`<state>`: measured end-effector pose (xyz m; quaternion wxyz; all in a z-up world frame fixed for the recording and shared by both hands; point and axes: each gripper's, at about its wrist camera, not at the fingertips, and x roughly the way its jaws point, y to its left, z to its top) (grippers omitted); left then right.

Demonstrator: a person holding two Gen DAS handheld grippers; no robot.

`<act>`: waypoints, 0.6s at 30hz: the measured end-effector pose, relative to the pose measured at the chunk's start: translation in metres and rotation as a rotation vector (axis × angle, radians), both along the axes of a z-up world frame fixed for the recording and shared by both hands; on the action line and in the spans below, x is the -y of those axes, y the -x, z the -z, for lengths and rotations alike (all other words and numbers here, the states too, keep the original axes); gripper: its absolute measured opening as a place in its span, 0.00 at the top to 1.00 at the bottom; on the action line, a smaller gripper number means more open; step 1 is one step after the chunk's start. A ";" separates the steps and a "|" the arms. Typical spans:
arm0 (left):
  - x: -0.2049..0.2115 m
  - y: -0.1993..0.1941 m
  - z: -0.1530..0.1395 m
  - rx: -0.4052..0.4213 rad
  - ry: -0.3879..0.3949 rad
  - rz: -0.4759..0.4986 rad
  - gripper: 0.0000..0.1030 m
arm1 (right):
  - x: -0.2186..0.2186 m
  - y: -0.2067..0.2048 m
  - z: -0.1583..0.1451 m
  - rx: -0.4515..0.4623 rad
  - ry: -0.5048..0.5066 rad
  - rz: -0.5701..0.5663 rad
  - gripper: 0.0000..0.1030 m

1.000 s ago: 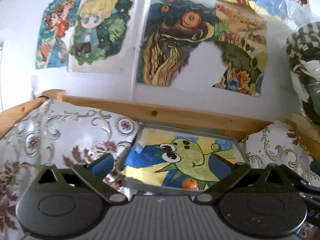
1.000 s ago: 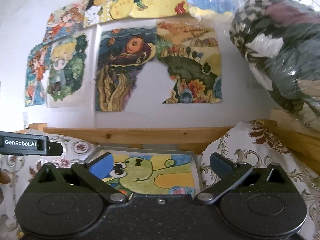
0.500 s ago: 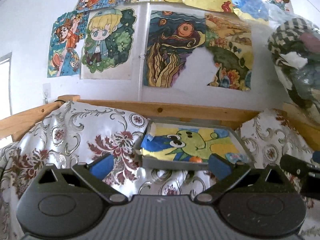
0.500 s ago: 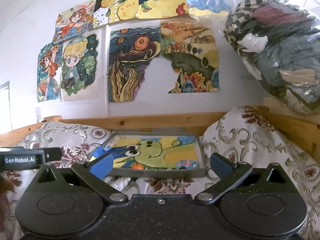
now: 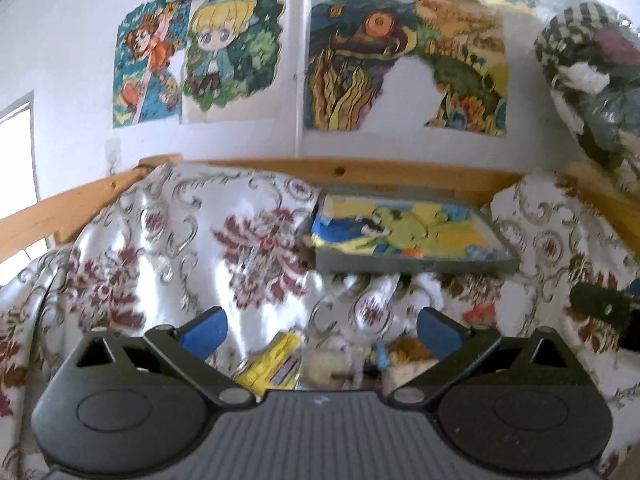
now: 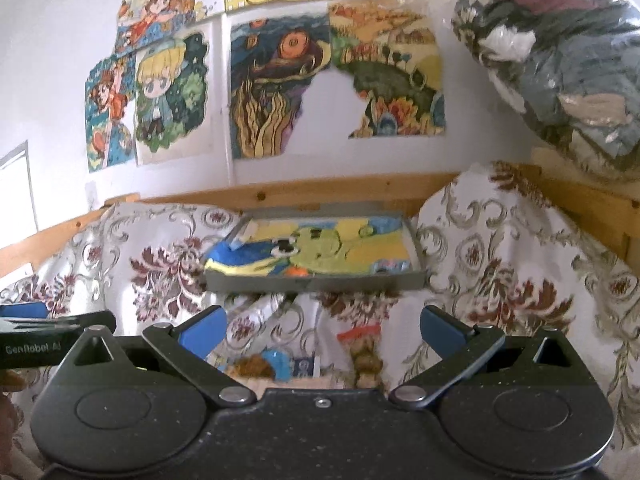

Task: Organize snacks
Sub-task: 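Raise both tools from the tray and move back over the snacks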

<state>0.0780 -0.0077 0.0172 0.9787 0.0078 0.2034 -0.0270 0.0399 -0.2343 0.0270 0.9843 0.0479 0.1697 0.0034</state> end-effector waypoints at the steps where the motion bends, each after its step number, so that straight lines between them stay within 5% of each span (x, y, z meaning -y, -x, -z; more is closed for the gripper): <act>1: -0.002 0.002 0.003 -0.018 -0.004 -0.006 0.00 | -0.001 0.001 0.002 -0.008 0.002 -0.003 0.01; 18: -0.031 0.001 0.023 -0.259 0.007 -0.164 0.00 | -0.026 -0.003 0.020 -0.149 0.046 -0.103 0.01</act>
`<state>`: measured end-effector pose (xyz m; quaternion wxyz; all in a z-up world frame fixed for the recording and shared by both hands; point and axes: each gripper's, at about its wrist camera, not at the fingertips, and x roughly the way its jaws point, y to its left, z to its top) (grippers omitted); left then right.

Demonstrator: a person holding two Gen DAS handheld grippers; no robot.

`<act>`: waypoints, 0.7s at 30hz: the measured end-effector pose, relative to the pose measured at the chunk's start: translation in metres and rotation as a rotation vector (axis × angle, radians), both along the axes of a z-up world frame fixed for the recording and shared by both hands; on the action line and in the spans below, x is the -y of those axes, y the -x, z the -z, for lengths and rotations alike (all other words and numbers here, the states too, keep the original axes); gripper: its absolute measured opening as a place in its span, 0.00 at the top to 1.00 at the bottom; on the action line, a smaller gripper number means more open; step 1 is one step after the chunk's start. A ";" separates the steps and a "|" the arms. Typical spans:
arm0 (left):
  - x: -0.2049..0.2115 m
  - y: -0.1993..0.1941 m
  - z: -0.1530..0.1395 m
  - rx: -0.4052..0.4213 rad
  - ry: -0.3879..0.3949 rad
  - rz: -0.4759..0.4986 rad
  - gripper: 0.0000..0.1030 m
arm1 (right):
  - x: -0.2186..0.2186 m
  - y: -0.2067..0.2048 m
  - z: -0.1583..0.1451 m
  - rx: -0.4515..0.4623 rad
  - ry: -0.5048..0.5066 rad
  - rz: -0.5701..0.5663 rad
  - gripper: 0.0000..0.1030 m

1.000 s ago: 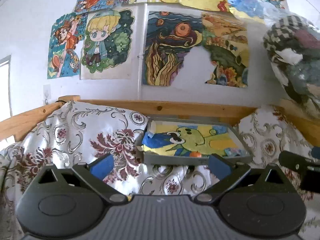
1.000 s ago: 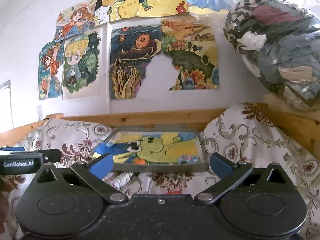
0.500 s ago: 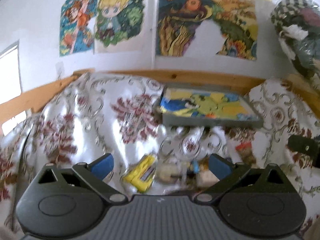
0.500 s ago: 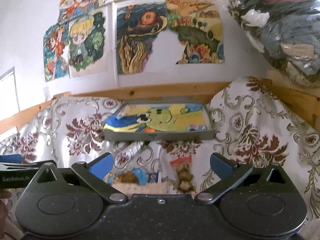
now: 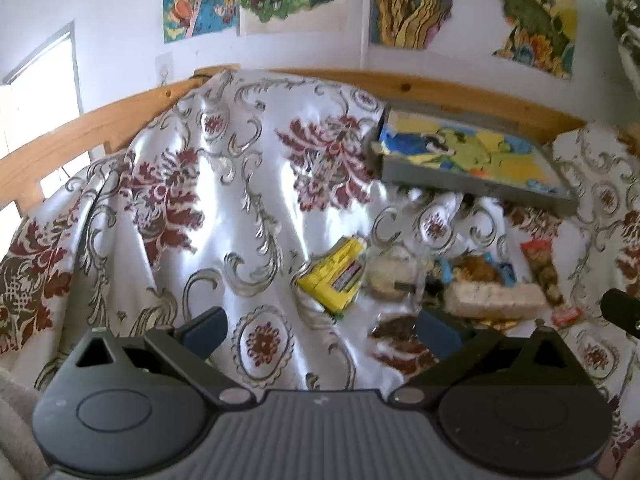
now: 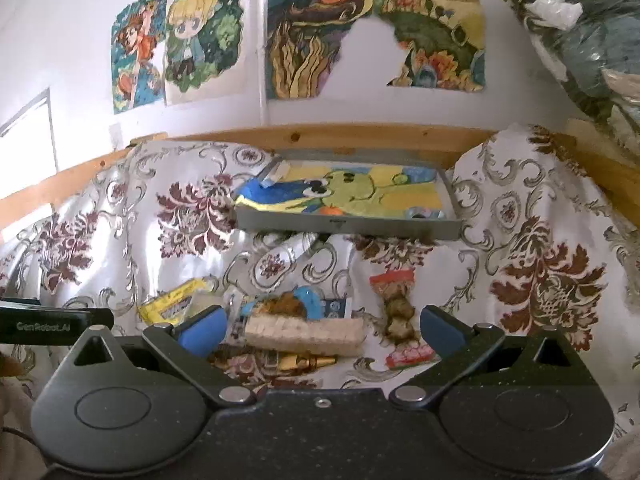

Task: Organize snacks
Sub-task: 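Raise both tools from the tray and move back over the snacks, then move right tool toward white nougat bar while left tool approaches brown dried strip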

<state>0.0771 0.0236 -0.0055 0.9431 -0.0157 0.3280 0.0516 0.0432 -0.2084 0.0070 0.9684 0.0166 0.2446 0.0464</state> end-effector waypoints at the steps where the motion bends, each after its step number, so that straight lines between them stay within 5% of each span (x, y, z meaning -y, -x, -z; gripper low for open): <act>1: 0.000 -0.001 0.001 -0.013 -0.004 -0.003 0.00 | -0.001 -0.001 0.001 -0.009 0.002 -0.003 0.01; 21: -0.006 -0.051 0.023 -0.273 0.094 0.105 0.00 | -0.006 -0.047 0.009 -0.183 0.048 -0.110 0.01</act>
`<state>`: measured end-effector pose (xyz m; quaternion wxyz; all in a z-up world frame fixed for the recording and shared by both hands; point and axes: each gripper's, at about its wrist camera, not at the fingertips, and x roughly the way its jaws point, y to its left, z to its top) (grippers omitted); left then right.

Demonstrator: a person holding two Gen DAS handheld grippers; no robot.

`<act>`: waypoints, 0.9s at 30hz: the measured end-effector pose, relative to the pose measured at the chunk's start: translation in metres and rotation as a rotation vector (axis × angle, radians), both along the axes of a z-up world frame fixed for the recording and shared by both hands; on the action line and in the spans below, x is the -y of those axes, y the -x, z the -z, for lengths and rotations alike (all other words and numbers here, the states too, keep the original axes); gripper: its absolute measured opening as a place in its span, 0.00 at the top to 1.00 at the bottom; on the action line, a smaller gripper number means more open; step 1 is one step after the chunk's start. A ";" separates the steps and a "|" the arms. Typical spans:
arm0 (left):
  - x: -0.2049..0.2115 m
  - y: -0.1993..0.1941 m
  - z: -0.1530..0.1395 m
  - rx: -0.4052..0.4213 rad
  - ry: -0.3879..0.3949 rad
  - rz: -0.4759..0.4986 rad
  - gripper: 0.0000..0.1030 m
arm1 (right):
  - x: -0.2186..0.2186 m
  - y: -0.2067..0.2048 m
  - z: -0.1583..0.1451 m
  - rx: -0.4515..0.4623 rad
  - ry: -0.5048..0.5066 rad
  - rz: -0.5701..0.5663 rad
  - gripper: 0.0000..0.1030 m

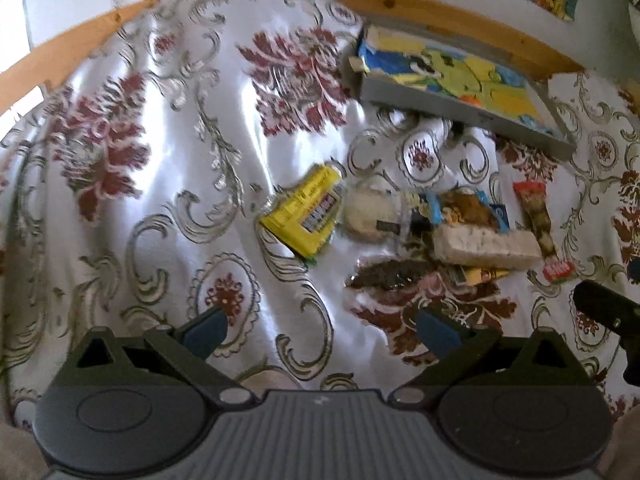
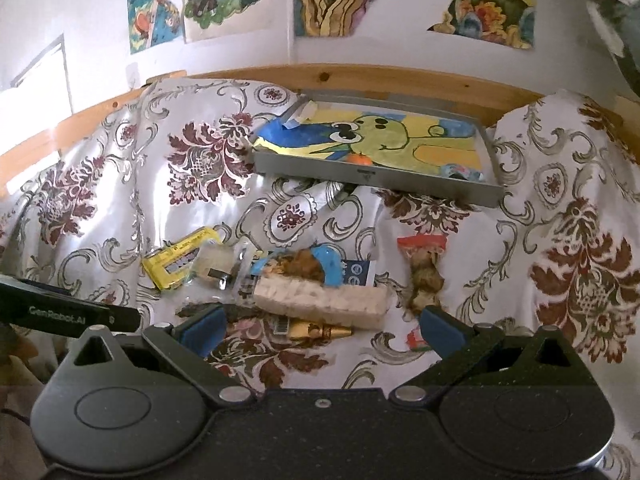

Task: Organize snacks
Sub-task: 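Move right tool toward white nougat bar while left tool approaches brown dried strip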

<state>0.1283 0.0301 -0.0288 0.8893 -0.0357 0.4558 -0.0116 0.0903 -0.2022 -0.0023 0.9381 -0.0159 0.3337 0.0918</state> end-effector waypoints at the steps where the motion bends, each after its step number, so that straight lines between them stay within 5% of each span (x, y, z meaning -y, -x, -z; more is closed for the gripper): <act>1: 0.000 -0.004 0.002 -0.018 0.008 0.007 0.00 | 0.000 -0.003 0.000 -0.004 0.008 -0.004 0.01; 13: 0.016 -0.050 0.024 -0.080 0.024 0.170 0.00 | 0.003 -0.050 0.017 -0.066 0.082 -0.077 0.01; 27: 0.025 -0.090 0.043 -0.105 0.009 0.412 0.00 | 0.002 -0.114 0.060 -0.114 0.247 -0.340 0.01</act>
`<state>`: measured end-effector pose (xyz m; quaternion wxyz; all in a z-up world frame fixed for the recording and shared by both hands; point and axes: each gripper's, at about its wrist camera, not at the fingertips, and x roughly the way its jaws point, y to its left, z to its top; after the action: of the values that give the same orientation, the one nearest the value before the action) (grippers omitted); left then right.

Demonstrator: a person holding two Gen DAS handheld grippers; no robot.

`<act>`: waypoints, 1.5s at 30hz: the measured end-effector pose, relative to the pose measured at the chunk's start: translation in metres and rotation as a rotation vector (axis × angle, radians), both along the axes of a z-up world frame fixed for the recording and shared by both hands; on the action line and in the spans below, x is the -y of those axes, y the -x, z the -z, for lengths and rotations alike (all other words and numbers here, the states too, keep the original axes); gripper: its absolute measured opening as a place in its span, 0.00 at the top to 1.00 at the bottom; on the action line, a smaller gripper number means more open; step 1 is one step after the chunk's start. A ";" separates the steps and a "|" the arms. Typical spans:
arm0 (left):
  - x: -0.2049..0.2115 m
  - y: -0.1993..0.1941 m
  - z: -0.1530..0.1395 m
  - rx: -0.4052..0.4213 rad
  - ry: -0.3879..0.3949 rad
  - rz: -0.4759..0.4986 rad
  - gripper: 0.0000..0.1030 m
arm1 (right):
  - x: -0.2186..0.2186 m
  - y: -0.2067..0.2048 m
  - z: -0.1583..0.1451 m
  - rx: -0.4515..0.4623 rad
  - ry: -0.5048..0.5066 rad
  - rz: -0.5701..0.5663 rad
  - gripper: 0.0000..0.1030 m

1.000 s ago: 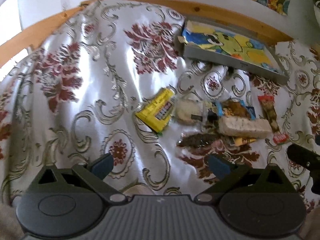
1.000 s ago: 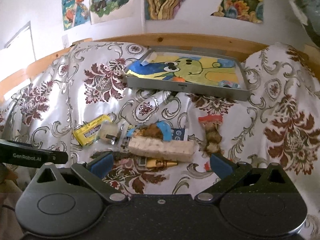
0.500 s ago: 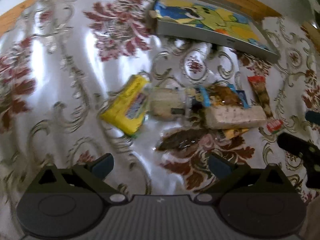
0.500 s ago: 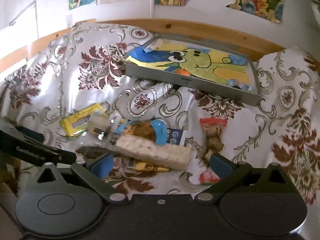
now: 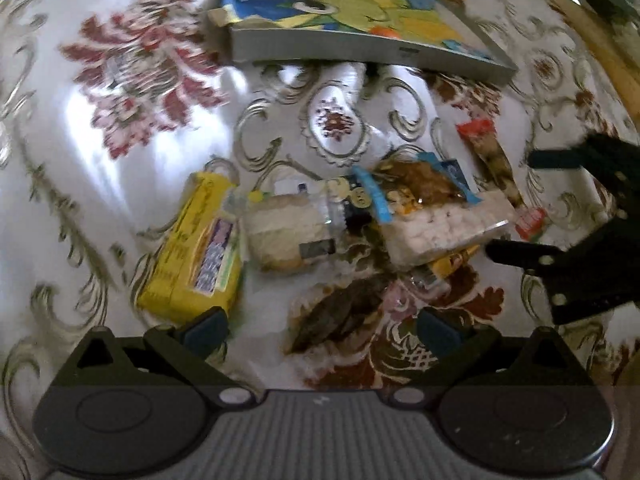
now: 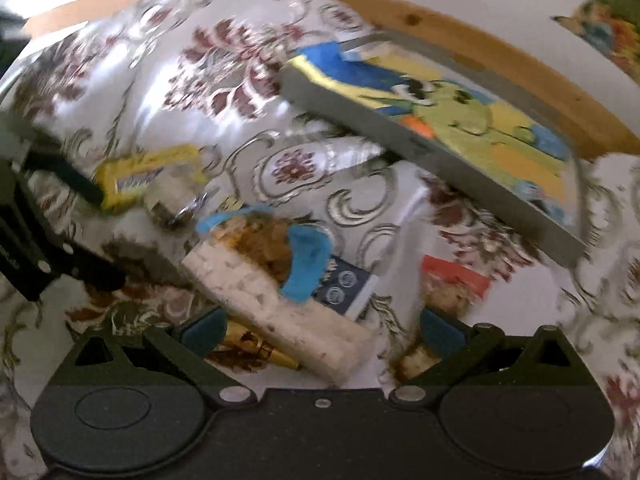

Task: Organize snacks
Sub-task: 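Move right tool toward white nougat bar while left tool approaches brown dried strip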

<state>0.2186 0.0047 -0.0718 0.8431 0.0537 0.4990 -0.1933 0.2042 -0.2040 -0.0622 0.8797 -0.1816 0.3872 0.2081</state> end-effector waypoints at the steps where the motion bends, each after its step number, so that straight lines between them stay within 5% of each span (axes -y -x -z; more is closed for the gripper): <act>1: 0.001 -0.001 0.001 0.005 -0.007 0.020 0.00 | -0.001 -0.004 0.004 -0.012 0.000 -0.021 0.02; 9: 0.011 -0.005 0.011 0.018 -0.046 0.146 0.01 | -0.007 -0.015 0.024 -0.085 0.022 -0.079 0.15; 16: 0.007 -0.005 0.012 -0.026 0.014 0.176 0.09 | 0.001 -0.007 0.015 -0.116 0.000 -0.038 0.36; 25: 0.009 0.007 0.002 -0.017 0.031 0.219 0.11 | 0.003 0.017 -0.005 -0.169 -0.084 -0.064 0.36; 38: 0.019 -0.006 0.020 0.024 -0.082 0.282 0.08 | -0.023 0.006 0.028 -0.083 0.037 -0.160 0.31; 45: 0.020 -0.003 0.022 0.009 -0.141 0.320 0.31 | -0.028 0.009 0.029 -0.060 0.097 -0.164 0.49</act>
<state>0.2219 -0.0153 -0.0943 0.7978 0.1923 0.4929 -0.2891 0.1953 -0.1757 -0.0913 0.8378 -0.2489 0.4068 0.2659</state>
